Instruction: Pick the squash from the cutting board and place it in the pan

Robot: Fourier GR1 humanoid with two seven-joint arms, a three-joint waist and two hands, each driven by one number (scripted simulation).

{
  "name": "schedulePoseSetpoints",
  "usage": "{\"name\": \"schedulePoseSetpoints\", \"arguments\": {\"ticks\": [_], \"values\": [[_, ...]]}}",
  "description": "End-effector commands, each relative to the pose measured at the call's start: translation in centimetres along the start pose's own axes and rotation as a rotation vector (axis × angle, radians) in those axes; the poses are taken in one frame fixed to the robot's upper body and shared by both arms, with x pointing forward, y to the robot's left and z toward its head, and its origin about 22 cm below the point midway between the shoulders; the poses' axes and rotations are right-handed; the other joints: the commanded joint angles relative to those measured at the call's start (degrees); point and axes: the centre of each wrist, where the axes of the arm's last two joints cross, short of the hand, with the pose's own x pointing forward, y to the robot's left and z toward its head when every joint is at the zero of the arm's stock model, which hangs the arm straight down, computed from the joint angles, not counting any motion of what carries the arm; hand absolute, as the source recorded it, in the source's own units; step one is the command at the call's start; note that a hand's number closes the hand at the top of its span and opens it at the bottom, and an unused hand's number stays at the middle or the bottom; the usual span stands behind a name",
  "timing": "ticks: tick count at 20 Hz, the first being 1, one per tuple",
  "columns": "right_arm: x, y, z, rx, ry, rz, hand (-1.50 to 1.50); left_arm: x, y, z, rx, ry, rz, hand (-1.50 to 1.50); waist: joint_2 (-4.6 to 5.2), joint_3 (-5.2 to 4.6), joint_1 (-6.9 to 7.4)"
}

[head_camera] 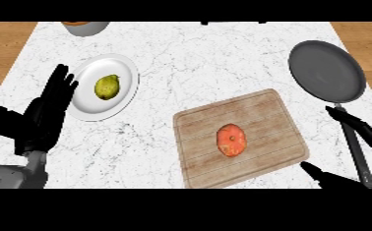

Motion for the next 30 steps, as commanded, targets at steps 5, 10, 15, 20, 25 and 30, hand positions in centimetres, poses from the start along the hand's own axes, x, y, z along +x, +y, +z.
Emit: {"name": "schedulePoseSetpoints", "arguments": {"ticks": [5,10,15,20,25,30], "values": [[5.7,-1.7,-1.9,0.126,0.0,0.222,-1.5,0.0,-2.2,-1.0,-0.041,-0.002,0.003,0.0,0.48,-0.06,2.2],[6.9,-1.2,-4.4,0.272,0.09,0.424,-1.5,-0.2,-1.6,-1.0,-0.056,-0.019,-0.002,0.0,0.63,-0.11,3.4],[8.0,1.8,-6.2,0.446,0.18,0.531,-1.5,0.8,-3.7,-1.4,-0.056,-0.02,-0.004,0.0,0.64,-0.05,3.43],[8.4,4.8,-5.8,0.707,0.291,0.631,-1.5,1.2,-2.1,-1.9,-0.056,-0.014,-0.007,0.0,0.61,-0.09,3.6],[12.1,7.6,-6.6,0.749,0.265,0.636,-1.5,0.2,-0.2,-1.3,-0.041,-0.013,0.003,0.0,0.4,-0.02,2.91],[11.6,9.0,-6.4,0.775,0.278,0.808,-1.5,0.5,-1.3,-1.4,-0.044,-0.016,0.003,0.0,0.4,0.02,2.62]]}}
